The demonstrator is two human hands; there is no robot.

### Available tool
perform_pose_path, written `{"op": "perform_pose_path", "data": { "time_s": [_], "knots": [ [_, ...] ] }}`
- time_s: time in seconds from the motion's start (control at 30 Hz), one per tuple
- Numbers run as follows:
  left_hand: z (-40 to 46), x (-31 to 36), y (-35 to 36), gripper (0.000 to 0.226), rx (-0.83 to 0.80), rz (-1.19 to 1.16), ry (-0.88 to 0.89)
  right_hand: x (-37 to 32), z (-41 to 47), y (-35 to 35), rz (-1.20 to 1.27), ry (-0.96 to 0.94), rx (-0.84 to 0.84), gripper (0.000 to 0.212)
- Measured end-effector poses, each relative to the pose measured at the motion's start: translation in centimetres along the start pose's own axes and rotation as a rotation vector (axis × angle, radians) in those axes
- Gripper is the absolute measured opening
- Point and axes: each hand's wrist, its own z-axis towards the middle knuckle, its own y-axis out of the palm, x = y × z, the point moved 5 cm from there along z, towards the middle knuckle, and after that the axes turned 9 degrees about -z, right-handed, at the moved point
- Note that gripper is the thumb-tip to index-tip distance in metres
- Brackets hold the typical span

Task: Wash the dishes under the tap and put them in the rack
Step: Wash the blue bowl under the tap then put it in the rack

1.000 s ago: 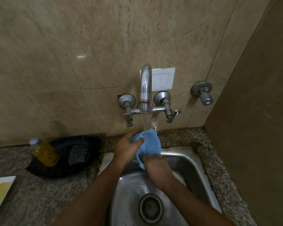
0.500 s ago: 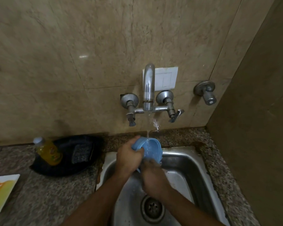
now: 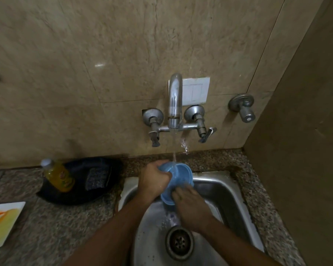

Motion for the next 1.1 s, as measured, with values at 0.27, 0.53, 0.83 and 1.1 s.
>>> {"op": "perform_pose_path", "data": {
  "time_s": [0.27, 0.53, 0.83, 1.1],
  "knots": [
    [1.7, -0.2, -0.3, 0.031, -0.173, 0.031, -0.061, 0.7, 1.6, -1.4, -0.015, 0.026, 0.006, 0.041],
    [-2.1, -2.9, 1.8, 0.072, -0.119, -0.311, -0.142, -1.7, 3.0, -2.8, 0.393, 0.292, -0.127, 0.021],
    [-0.6, -2.4, 1.0, 0.044, 0.013, -0.367, -0.058, -0.2, 1.4, -1.6, 0.147, 0.141, -0.062, 0.031],
    [-0.3, -1.1, 0.3, 0.051, -0.023, -0.109, 0.032, 0.7, 0.7, -1.7, 0.085, 0.027, -0.048, 0.047]
  ]
}}
